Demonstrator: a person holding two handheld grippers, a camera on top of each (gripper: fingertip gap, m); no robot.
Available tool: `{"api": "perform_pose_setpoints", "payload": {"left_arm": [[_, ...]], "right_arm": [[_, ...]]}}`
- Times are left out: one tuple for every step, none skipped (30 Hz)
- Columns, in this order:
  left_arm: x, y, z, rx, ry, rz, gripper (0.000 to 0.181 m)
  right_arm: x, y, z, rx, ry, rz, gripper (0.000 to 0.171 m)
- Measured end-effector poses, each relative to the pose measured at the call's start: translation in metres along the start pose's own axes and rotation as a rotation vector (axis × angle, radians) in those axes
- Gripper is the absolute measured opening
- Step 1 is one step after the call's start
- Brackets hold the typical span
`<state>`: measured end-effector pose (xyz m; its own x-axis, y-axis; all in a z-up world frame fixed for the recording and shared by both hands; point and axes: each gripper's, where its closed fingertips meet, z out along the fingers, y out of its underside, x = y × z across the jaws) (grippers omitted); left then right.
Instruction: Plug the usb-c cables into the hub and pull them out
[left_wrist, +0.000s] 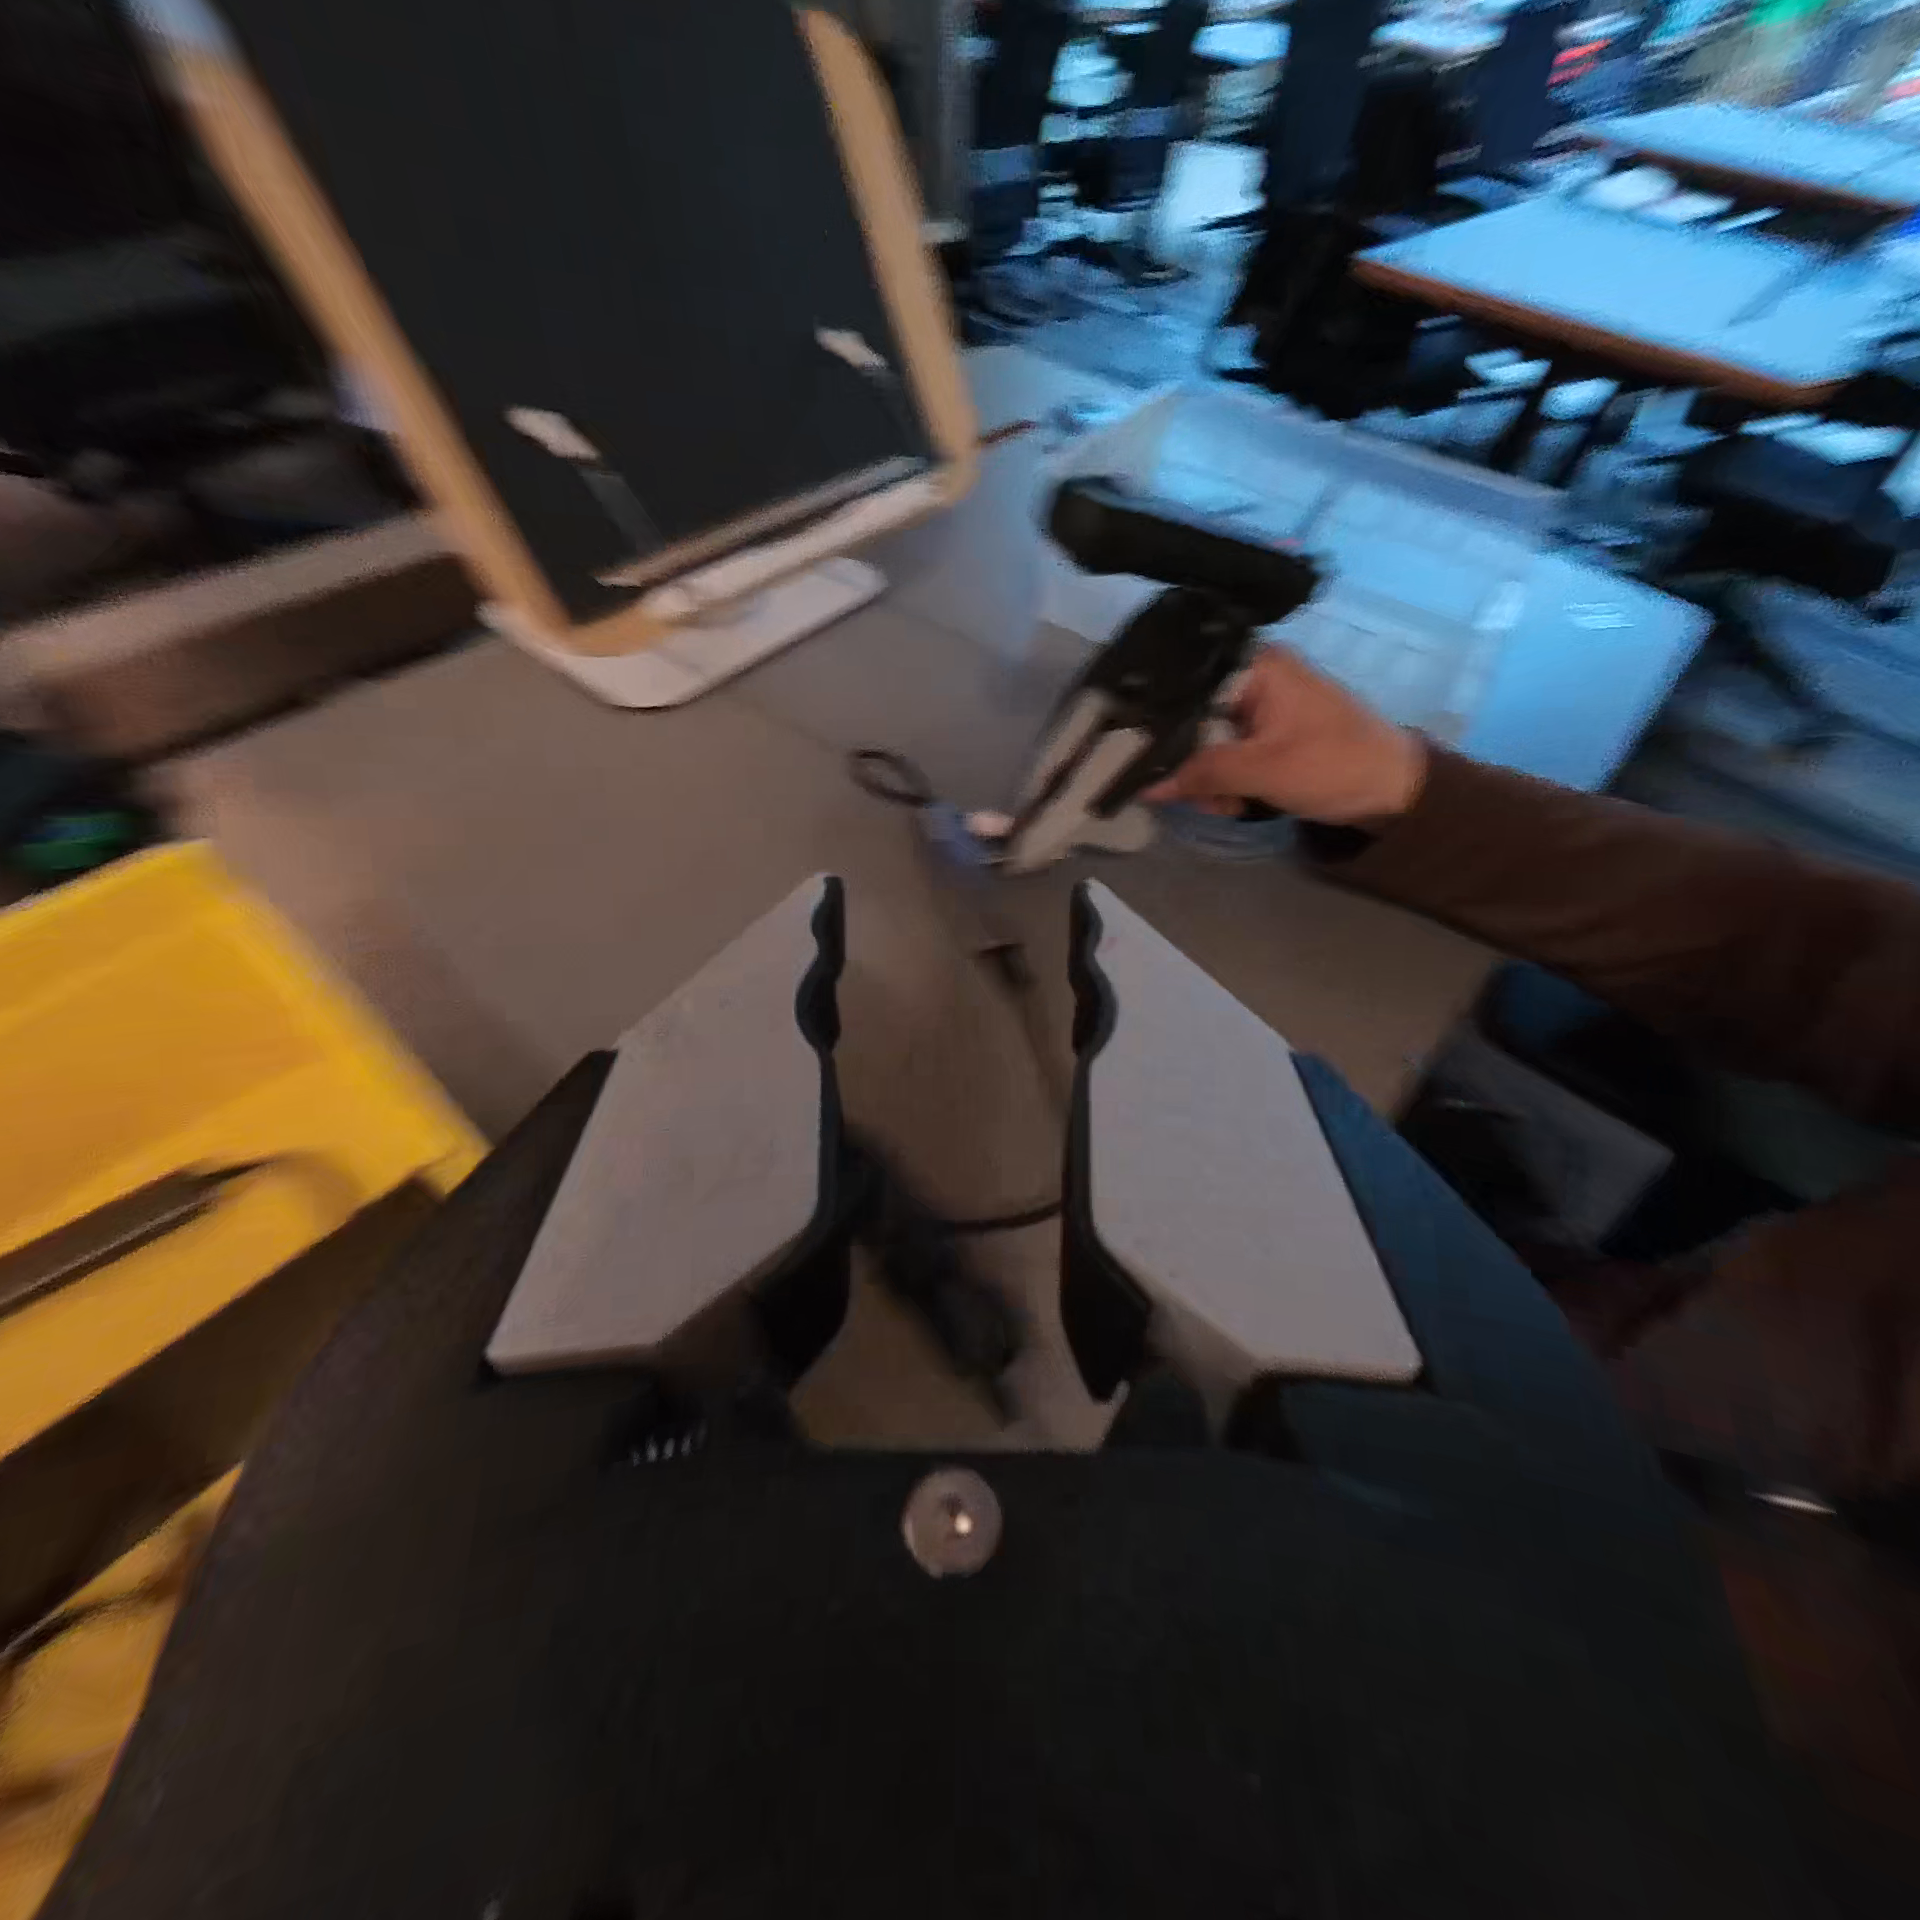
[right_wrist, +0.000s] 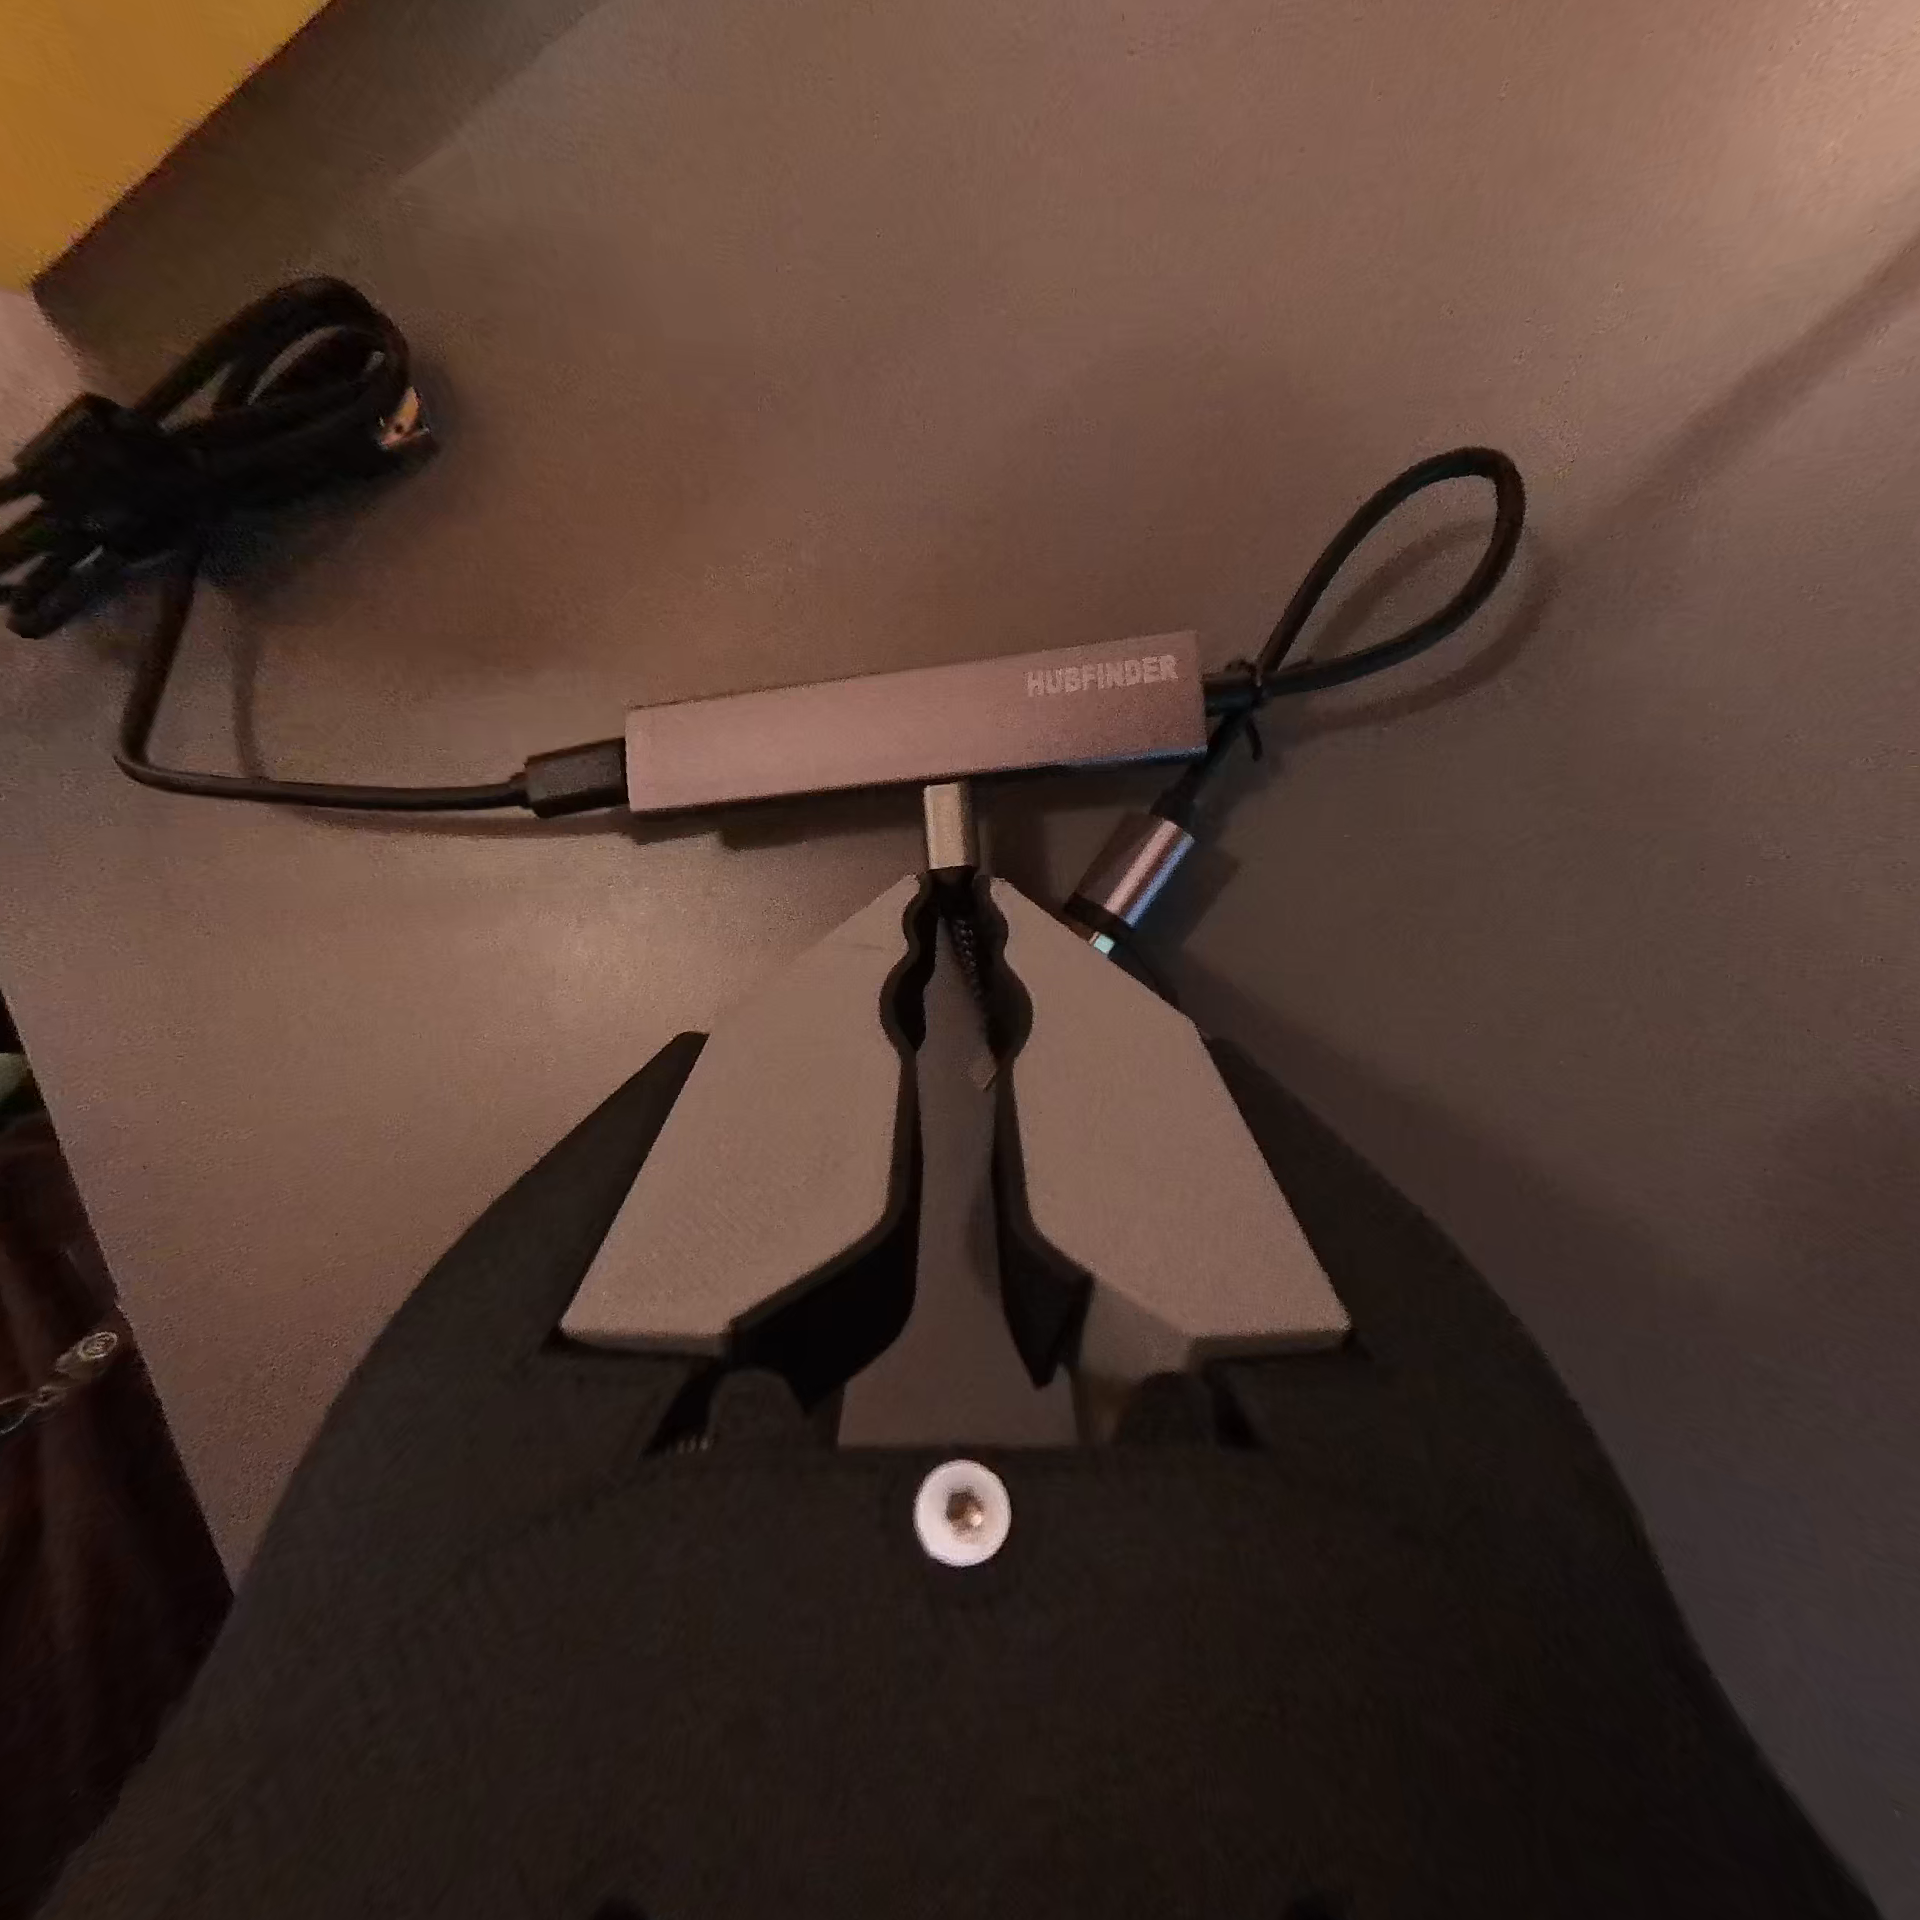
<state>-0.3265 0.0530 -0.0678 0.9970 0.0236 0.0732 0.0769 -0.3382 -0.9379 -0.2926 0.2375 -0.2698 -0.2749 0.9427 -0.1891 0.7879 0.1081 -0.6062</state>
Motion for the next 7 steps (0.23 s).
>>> {"api": "perform_pose_setpoints", "payload": {"left_arm": [[-0.025,0.001,-0.017,-0.012,-0.115,0.033,0.041],[-0.053,0.008,-0.034,-0.044,-0.231,0.058,0.04],[-0.082,0.022,-0.049,-0.105,-0.341,0.064,0.041],[-0.108,0.041,-0.062,-0.192,-0.415,0.055,0.042],[-0.129,0.062,-0.073,-0.28,-0.464,0.026,0.044],[-0.147,0.081,-0.082,-0.351,-0.498,-0.016,0.045],[-0.16,0.099,-0.087,-0.408,-0.509,-0.056,0.044]], "right_arm": [[-0.001,-0.001,0.0,0.002,0.0,-0.006,0.004],[-0.001,-0.001,-0.001,0.006,0.002,-0.014,0.006],[-0.001,-0.002,-0.003,0.014,0.009,-0.023,0.009],[0.0,-0.004,-0.005,0.026,0.02,-0.033,0.009],[0.001,-0.006,-0.007,0.04,0.03,-0.044,0.01],[0.001,-0.008,-0.009,0.055,0.035,-0.053,0.01],[0.001,-0.01,-0.011,0.071,0.035,-0.06,0.011]]}}
